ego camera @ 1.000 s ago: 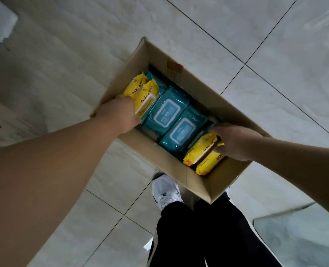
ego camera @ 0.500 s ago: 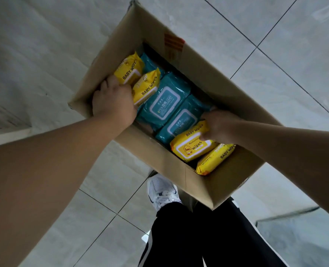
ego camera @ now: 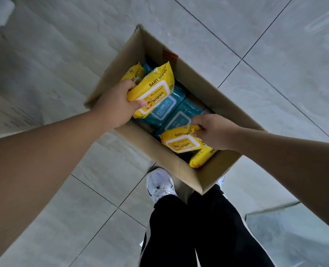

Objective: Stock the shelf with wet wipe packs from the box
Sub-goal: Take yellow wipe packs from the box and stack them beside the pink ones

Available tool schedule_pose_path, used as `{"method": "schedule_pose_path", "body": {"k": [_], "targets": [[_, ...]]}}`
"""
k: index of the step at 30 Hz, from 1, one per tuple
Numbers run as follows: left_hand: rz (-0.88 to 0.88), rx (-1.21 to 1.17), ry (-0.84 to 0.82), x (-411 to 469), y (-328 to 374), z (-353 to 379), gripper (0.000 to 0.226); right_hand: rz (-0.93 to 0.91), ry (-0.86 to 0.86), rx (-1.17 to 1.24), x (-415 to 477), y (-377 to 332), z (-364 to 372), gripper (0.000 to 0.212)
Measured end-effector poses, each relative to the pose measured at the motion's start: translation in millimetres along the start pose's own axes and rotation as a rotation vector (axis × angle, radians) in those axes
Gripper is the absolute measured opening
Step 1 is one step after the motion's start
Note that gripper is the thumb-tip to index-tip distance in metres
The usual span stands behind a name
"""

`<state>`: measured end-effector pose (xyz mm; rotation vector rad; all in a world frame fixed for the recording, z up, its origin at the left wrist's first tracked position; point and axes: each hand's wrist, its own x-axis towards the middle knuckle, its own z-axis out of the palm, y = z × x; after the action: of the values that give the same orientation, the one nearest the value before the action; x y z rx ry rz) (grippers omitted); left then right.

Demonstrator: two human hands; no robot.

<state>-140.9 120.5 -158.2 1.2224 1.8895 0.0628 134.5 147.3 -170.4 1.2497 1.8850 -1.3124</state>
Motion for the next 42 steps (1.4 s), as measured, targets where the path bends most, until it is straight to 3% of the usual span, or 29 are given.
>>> {"method": "schedule_pose_path", "body": {"k": [10, 17, 24, 30, 36, 42], "targets": [[0.082, -0.046, -0.047, -102, 107, -135, 0.022, 0.009, 0.240, 0.298, -158, -66, -93, 0.028], [0.130, -0.168, -0.041, -203, 185, -236, 0.019, -0.116, 0.368, 0.462, -283, -124, -172, 0.034], [0.202, -0.089, -0.004, -308, 260, -357, 0.034, -0.335, 0.357, 0.550, -413, -200, -239, 0.022], [0.244, -0.018, 0.086, -416, 307, -459, 0.019, -0.599, 0.359, 0.684, -497, -286, -270, 0.028], [0.136, 0.060, 0.190, -525, 307, -539, 0.025, -0.873, 0.239, 0.728, -539, -373, -290, 0.033], [0.075, -0.016, 0.375, -622, 281, -589, 0.028, -1.064, 0.159, 0.625, -569, -466, -301, 0.034]]}}
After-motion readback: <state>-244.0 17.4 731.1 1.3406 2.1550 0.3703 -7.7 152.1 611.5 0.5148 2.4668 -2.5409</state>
